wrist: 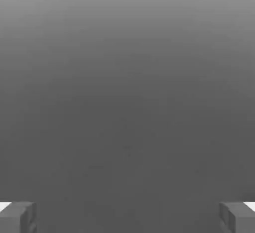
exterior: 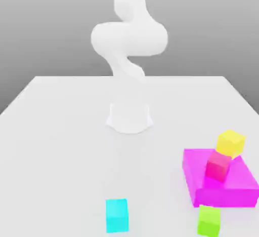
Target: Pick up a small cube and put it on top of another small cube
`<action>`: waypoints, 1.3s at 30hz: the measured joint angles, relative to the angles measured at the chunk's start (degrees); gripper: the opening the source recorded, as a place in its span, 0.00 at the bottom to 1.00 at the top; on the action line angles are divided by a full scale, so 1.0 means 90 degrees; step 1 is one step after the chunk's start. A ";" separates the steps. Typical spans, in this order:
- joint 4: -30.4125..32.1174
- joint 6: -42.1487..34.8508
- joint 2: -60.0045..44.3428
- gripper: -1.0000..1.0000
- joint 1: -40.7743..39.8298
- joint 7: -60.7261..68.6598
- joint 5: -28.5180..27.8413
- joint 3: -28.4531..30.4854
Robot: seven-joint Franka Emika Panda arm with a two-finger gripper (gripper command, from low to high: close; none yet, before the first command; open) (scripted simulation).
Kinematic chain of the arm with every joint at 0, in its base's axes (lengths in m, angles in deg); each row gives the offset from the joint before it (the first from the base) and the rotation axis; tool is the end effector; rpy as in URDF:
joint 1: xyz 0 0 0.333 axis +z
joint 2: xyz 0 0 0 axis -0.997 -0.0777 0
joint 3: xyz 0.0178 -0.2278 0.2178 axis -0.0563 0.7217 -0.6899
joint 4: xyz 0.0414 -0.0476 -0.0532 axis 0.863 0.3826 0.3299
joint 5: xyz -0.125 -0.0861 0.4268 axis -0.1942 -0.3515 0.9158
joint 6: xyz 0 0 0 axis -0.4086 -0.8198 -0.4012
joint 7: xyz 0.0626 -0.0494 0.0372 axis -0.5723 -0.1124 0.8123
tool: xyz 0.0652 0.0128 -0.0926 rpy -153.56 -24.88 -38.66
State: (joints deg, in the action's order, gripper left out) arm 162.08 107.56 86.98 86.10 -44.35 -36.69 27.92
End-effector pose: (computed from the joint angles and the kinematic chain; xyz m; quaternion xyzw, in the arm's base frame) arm 0.4473 -0.0033 0.6627 -0.8633 0.3584 -0.3261 0.1413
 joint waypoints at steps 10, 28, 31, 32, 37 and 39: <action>0.0580 0.1044 -0.2349 0.50 0.0171 0.0541 0.0201 0.0298; 0.1290 0.3161 -0.6492 0.50 0.0010 0.1244 0.0365 0.0321; 0.1213 0.3507 -0.6923 0.00 -0.0062 0.1299 0.0436 0.0234; 0.1213 0.3506 -0.6923 0.00 -0.0063 0.1298 0.0435 0.0233; 0.1207 0.3531 -0.6958 0.00 -0.0075 0.1291 0.0427 0.0221; 0.1272 0.3259 -0.6620 0.00 -0.0035 0.1239 0.0357 0.0276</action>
State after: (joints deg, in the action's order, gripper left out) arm 173.53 136.89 27.40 85.78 -33.20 -33.47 30.40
